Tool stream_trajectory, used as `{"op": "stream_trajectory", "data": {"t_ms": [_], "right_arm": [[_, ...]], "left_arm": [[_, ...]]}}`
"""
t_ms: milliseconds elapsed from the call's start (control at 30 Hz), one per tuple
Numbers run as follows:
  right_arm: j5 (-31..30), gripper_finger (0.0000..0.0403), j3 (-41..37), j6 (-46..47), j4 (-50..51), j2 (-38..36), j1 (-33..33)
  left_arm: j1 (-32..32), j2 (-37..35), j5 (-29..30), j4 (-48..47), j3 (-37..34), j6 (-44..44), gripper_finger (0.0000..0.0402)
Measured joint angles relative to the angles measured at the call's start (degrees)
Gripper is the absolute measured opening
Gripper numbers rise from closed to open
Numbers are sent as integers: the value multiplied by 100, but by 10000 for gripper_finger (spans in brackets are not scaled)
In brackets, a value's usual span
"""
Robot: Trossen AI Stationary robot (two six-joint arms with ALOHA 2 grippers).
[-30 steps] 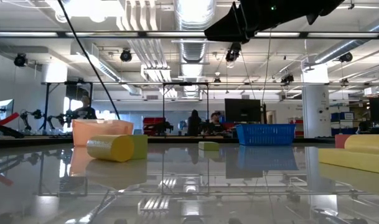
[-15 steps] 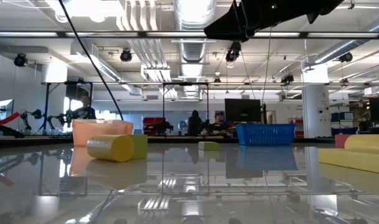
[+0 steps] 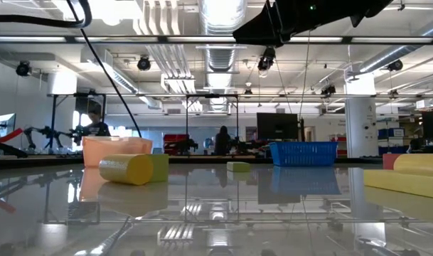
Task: Sort & place blocks by color
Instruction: Put the green wooden block into the white bin, then put the yellow wooden block into the blue basket
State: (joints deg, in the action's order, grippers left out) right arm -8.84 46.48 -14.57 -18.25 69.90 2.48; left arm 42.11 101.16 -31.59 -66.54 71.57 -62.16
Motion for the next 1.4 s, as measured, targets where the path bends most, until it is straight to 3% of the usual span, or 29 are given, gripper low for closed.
{"op": "stream_trajectory", "data": {"t_ms": [400, 600, 867, 1133, 1400], "right_arm": [[-2, 237, 2, 0, 1, 0, 0], [-4, 237, 2, 2, 3, 0, 0], [-13, 237, 2, 110, 1, 0, -102], [-18, 237, 4, 103, -3, -1, -412], [-33, 237, 7, 678, 329, 32, -435]], "left_arm": [[-44, -166, 39, -1, 186, 152, 189], [-201, -508, 571, -8, 188, 373, 190], [-580, -1146, 2265, 3, 193, 1277, 191], [-839, -1770, 4829, 10, 180, 3196, 191], [-1120, -2651, 6519, 659, -138, 4684, 191]]}}
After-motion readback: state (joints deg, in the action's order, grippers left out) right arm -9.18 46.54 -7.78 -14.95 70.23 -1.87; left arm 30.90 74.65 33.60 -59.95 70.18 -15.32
